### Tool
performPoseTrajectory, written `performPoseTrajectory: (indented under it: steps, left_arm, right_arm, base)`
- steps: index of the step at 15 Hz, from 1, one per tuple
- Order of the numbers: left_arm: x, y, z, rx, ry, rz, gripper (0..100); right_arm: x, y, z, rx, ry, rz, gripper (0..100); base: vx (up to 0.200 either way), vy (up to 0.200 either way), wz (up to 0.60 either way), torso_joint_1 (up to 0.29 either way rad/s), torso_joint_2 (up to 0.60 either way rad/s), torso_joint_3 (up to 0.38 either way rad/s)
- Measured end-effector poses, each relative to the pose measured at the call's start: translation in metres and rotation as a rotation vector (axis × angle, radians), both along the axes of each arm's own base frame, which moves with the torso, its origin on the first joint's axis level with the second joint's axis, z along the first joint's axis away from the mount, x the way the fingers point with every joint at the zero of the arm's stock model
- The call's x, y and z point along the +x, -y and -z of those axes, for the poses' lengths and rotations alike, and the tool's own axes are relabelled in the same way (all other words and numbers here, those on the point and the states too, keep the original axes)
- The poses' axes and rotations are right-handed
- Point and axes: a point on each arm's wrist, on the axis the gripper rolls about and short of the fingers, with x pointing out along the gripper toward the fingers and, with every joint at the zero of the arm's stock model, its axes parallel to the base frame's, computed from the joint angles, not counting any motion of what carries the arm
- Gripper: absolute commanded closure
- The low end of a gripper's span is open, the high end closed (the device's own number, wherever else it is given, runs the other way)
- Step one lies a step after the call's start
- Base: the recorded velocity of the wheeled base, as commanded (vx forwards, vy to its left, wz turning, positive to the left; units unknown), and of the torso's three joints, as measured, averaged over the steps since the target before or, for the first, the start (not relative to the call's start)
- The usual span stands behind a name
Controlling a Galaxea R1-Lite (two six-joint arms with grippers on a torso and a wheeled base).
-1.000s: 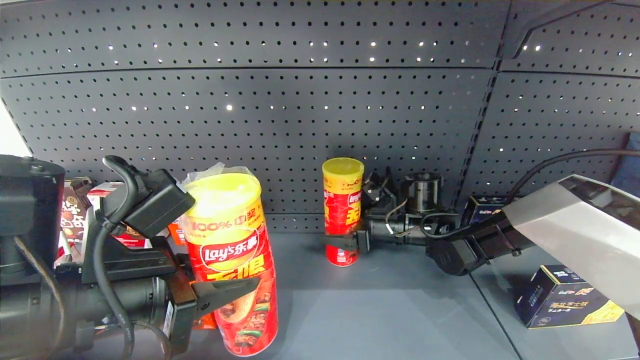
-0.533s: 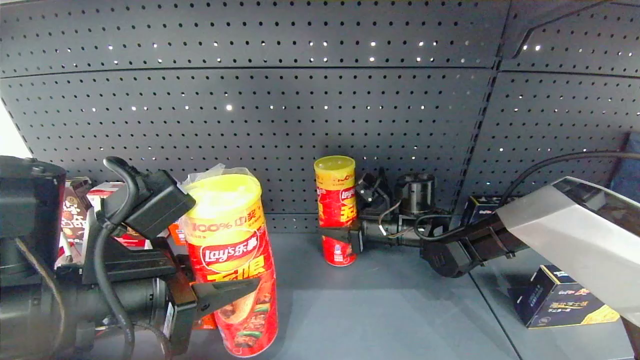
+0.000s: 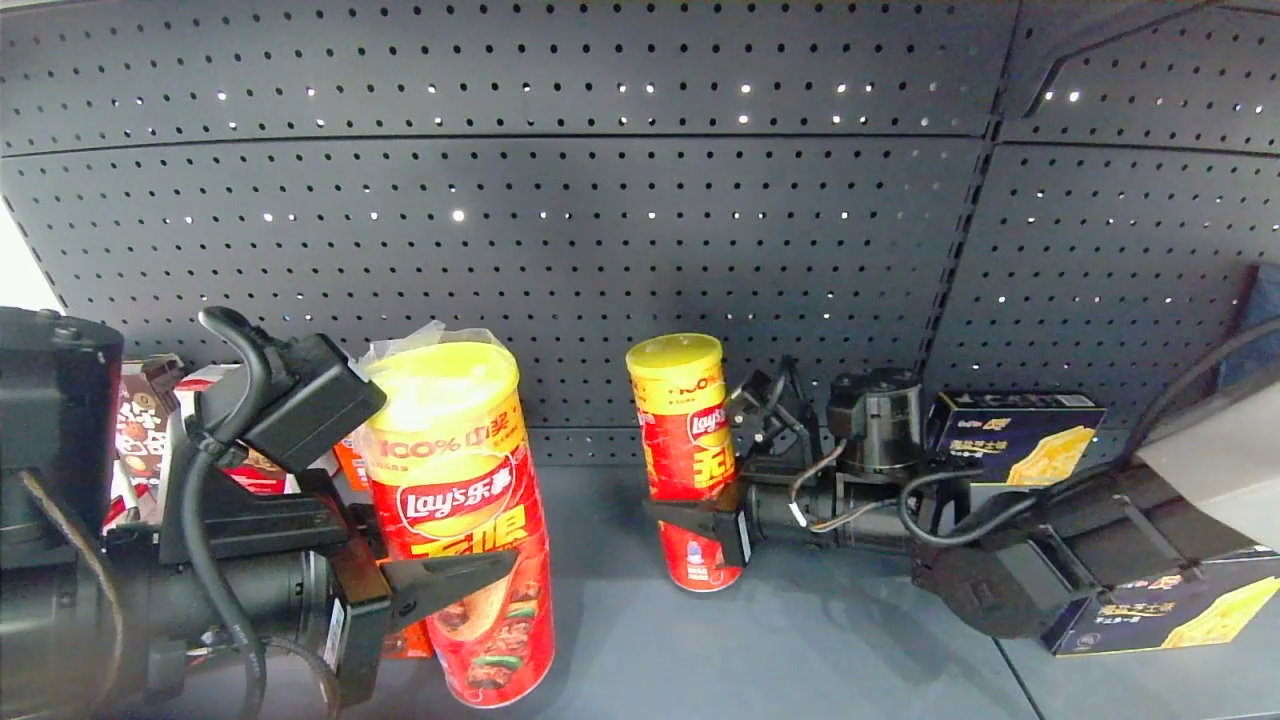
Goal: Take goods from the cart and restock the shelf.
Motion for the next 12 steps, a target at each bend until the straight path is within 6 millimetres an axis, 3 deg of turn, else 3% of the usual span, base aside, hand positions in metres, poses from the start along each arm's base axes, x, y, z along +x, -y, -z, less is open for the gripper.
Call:
performPoseTrajectory:
  steps: [3,6,12]
  left_arm:
    - [0.000,0.000,-0.001,0.008,0.009,-0.013,100]
    - [0.000,0.000,-0.002,0.011,0.015,-0.017,100]
    - [0.000,0.001,-0.003,0.025,0.028,-0.049,100]
  right_arm:
    - [-0.035,0.002,-0.014,0.009,0.016,0.129,100]
    - [-0.057,0.004,-0.024,0.074,0.058,0.194,100]
    - [-0.094,0.019,-0.002,0.086,0.084,0.290,100]
  base:
    - [0.000,0.000,0.00,0.000,0.00,0.000]
    - [0.000,0.000,0.00,0.000,0.00,0.000]
    - [0.000,0.000,0.00,0.000,0.00,0.000]
